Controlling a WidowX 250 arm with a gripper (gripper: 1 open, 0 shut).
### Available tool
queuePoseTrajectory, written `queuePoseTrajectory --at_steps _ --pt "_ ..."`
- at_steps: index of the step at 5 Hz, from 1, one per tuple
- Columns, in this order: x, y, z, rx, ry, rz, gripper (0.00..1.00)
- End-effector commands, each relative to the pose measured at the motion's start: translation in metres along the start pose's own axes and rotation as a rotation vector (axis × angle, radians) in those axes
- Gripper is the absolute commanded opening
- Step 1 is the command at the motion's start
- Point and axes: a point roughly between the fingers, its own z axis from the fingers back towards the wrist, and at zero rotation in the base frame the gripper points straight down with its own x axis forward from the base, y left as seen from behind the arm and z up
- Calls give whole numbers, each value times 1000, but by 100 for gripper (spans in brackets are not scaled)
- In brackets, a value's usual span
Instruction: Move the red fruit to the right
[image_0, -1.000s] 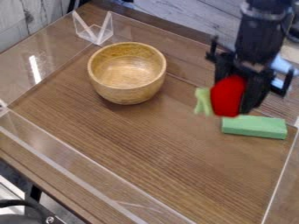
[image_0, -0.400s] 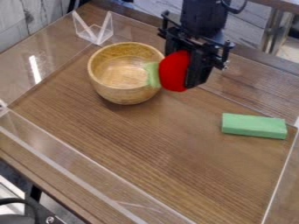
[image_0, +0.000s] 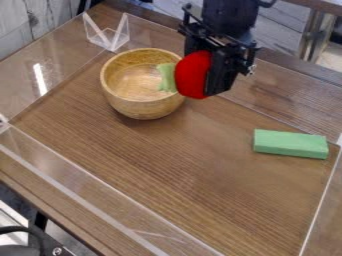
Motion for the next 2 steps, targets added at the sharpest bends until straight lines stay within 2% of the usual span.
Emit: queuePoseTrajectory --at_steps 1,2 --pt "-3 9 11 36 -53 -44 0" --pt "-3 13 10 56 -57 -74 0"
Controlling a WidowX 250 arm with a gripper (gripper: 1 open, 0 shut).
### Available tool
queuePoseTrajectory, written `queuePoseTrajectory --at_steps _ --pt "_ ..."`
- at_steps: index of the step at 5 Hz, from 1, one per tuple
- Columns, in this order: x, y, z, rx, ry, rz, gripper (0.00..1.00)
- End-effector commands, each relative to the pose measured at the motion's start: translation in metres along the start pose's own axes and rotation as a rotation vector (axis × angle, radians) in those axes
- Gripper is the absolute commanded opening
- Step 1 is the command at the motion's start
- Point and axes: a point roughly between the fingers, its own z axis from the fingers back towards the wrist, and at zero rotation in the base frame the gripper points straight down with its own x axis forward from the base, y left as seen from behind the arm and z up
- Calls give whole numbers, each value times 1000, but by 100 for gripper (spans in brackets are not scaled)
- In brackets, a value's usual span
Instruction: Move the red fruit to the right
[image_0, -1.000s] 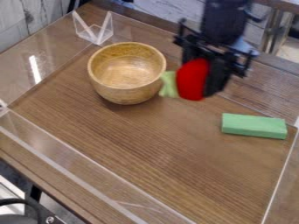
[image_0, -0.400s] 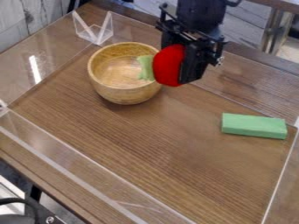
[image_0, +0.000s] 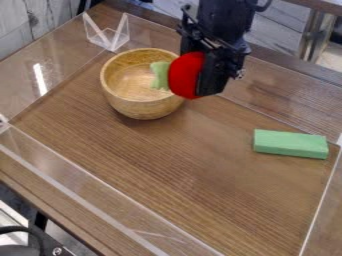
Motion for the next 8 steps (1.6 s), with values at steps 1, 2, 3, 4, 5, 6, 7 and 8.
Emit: queuePoseTrajectory --at_steps 1,2,3,4,5,6,7,8 --pt "-2 3 12 40 -59 47 0" --pt "-2 2 10 54 -65 88 0" --pt "-3 8 3 69 -73 110 0" --pt "-4 12 -1 84 -80 128 0" --pt "1 8 4 97 -90 148 0" --pt "8 4 7 108 -99 163 0" --pt "6 -3 12 127 -110 82 0" --pt "5 -8 16 145 -120 5 0"
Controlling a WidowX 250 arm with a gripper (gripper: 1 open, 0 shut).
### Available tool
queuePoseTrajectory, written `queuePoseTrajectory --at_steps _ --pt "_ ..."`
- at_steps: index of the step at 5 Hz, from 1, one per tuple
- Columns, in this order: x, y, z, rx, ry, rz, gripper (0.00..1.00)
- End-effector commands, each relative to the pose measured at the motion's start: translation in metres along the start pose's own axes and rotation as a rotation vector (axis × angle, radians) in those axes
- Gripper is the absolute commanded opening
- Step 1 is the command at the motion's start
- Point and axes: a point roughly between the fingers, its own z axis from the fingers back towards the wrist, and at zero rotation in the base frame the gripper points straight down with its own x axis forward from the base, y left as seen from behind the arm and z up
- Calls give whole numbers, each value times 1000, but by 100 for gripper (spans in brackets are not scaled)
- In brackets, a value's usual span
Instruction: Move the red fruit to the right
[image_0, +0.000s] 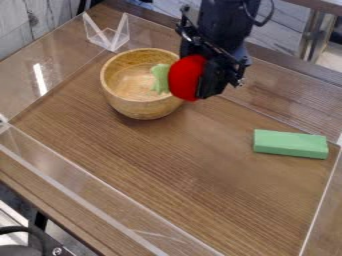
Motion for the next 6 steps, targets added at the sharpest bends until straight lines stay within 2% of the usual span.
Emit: queuePoseTrajectory --at_steps 1,2,3,4,5,6 --pt "3 9 14 36 -56 61 0" --pt "7 -10 1 16 -80 83 0" --pt "15 -32 -17 -12 -99 69 0" --pt "25 -67 -32 -34 -119 -53 0" --pt "33 -92 -53 -54 -137 -185 0" --pt "39 -87 -58 -51 -153 -158 0"
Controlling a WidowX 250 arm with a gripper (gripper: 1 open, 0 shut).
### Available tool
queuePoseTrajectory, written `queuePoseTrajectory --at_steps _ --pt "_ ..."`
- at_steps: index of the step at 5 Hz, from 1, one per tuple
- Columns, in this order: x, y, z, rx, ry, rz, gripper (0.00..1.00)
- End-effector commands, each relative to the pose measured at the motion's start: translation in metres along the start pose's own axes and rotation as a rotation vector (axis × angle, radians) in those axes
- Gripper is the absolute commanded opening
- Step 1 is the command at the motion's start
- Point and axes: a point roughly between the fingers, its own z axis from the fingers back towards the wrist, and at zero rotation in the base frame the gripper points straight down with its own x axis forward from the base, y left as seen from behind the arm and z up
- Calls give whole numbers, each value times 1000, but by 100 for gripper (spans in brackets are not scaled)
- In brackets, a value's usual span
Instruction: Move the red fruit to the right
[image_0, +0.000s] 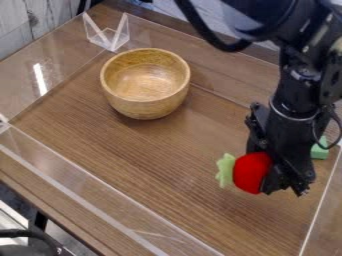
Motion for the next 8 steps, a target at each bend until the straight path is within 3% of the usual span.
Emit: queuePoseTrajectory --at_steps 1,3,4,5,6,7,8 --pt "7 9 11 19 -45 44 0" --pt "7 47 5 21 -67 54 0" --pt "-3 52 1 15 -77 41 100" --pt "-13 54 -3 13 -87 36 100" --pt "-20 60 1 20 -91 24 0" --pt "-25 60 11 35 -103 18 0" --pt "-17 51 16 45 -107 40 0"
